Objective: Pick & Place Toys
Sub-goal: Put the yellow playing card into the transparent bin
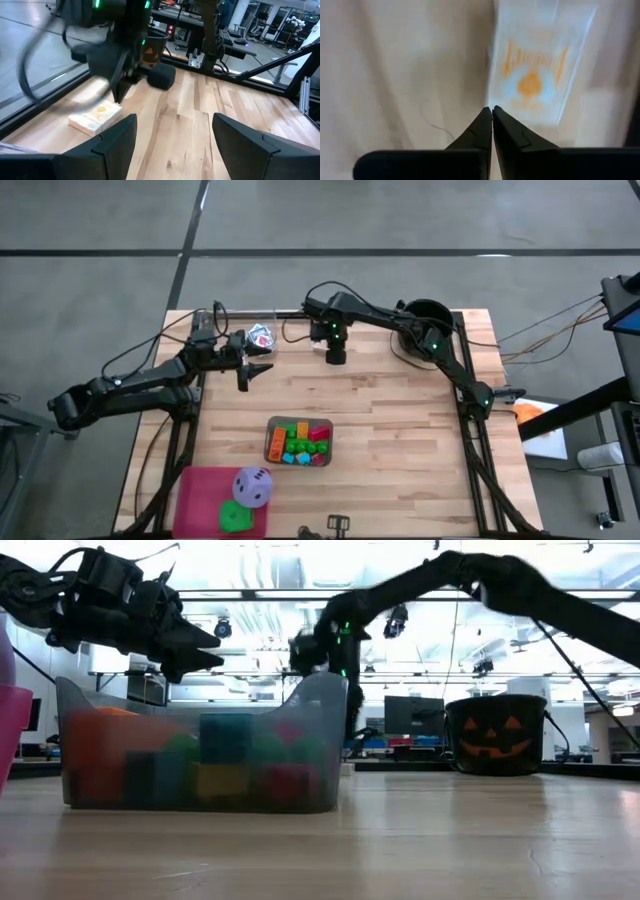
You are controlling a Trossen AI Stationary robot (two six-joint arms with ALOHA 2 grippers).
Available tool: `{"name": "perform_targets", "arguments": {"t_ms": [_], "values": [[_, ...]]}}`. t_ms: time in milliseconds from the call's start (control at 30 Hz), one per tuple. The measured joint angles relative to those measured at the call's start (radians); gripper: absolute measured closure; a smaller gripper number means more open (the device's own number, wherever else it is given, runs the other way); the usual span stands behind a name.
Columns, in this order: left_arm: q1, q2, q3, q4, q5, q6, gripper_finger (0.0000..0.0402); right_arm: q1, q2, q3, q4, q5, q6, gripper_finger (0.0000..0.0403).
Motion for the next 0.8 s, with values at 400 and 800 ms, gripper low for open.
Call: {"name": "perform_targets", "arguments": {"t_ms": [400, 800], "values": [[-0.004, 0.0, 0.0, 0.016, 0.0, 0.018, 0.0137, 0.035, -0.271, -0.223, 0.799, -0.62, 0.012, 0.0386], [-0.042, 0.002, 0.0, 0.019, 0.0, 0.026, 0.0137, 0.051, -0.482, -0.96, 1.671, -0.585, 0.193, 0.0386]]}}
